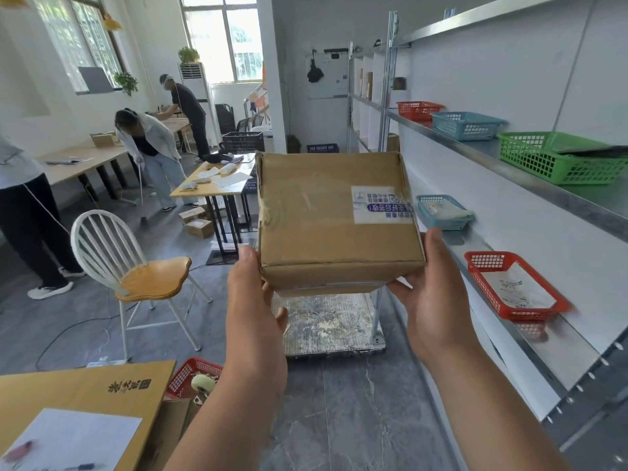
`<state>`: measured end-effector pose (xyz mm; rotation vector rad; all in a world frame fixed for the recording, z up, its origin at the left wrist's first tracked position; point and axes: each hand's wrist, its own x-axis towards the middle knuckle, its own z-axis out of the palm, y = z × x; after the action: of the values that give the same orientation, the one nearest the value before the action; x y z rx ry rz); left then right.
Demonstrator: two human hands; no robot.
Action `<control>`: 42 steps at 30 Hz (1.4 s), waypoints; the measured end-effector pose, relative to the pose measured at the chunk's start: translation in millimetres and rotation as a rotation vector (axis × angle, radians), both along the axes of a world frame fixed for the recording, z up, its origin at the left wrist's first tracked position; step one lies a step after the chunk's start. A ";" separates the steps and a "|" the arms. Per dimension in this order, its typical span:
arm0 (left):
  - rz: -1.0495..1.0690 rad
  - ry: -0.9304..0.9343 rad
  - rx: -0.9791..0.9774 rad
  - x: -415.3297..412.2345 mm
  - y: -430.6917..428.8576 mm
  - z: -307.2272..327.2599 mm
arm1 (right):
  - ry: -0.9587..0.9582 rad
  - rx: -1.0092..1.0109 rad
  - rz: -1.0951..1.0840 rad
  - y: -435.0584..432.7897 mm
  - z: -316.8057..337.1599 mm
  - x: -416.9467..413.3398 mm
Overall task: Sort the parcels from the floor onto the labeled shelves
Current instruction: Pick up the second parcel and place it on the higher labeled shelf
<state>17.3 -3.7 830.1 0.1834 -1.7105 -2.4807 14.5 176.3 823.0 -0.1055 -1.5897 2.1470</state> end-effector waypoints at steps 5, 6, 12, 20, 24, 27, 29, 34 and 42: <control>-0.062 0.017 0.042 -2.1 0.3 2.7 | 0.010 -0.070 0.030 1.9 -0.7 -3.2; -0.063 0.023 0.047 -3.1 -0.3 2.9 | 0.009 -0.083 0.040 2.1 -1.3 -3.8; -0.014 0.046 0.064 -7.0 -2.9 7.0 | 0.032 -0.062 0.088 0.8 -2.9 -6.1; -0.059 0.143 -0.068 -19.9 -12.4 -3.2 | 0.081 0.034 0.111 6.0 -1.6 -15.2; -0.081 0.130 0.070 -27.3 -14.0 10.9 | 0.070 -0.010 0.171 9.5 -1.9 -19.8; -0.120 0.134 0.089 -27.9 -14.1 18.6 | 0.065 -0.016 0.173 11.4 -0.1 -23.8; -0.130 0.103 0.062 -29.0 -13.8 21.5 | 0.063 -0.009 0.170 13.7 1.9 -27.2; -0.169 0.060 0.037 -32.8 -14.2 23.1 | 0.058 0.002 0.230 20.5 3.4 -32.0; -0.123 0.024 0.023 -22.3 -3.6 26.0 | 0.011 -0.051 0.258 20.7 3.9 -36.0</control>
<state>-5.0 -7.3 856.2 0.0516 -1.7341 -2.5786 -21.4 196.9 826.9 0.1011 -1.6170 2.3782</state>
